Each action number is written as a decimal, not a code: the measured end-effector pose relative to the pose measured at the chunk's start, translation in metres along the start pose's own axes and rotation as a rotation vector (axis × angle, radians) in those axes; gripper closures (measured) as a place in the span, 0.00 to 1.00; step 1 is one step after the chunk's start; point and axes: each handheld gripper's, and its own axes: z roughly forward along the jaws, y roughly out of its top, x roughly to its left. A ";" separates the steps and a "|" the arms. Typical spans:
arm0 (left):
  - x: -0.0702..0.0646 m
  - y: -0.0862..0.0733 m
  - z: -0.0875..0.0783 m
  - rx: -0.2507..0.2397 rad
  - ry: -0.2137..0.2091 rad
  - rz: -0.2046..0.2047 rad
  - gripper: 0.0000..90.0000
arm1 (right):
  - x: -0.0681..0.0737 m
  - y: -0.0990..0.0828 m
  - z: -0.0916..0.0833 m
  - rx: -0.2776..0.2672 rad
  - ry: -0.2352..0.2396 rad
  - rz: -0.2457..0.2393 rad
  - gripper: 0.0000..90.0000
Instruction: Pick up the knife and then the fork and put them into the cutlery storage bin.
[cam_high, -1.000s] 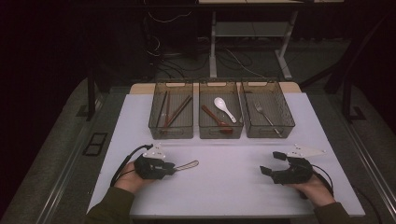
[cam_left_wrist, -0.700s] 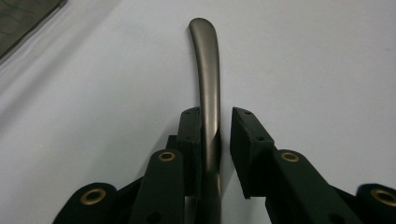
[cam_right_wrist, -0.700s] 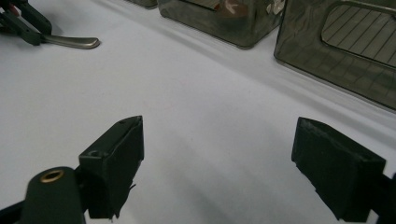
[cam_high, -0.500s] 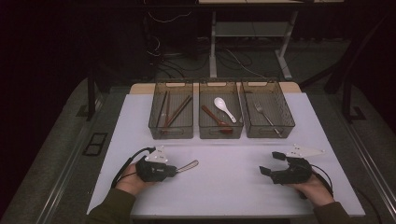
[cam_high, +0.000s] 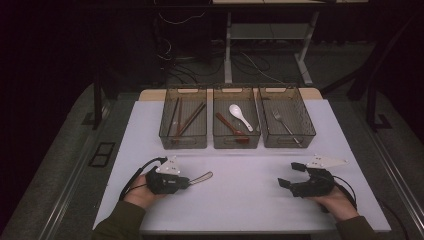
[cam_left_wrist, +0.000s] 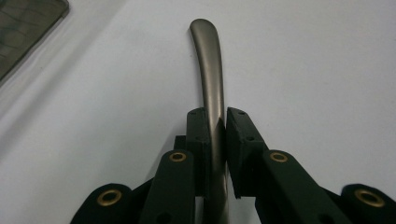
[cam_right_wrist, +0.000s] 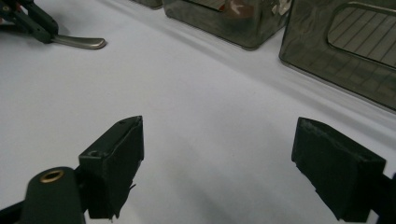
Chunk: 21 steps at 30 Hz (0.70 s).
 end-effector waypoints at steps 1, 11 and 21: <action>-0.001 0.001 0.001 -0.008 0.001 -0.002 0.88 | 0.001 0.001 0.000 0.005 0.004 -0.004 0.18; -0.004 0.025 -0.001 -0.043 -0.051 0.027 0.88 | 0.008 0.026 0.005 0.073 0.153 -0.102 0.15; -0.027 0.073 0.020 -0.068 -0.167 0.147 0.88 | 0.028 0.057 0.023 0.156 0.274 -0.256 0.17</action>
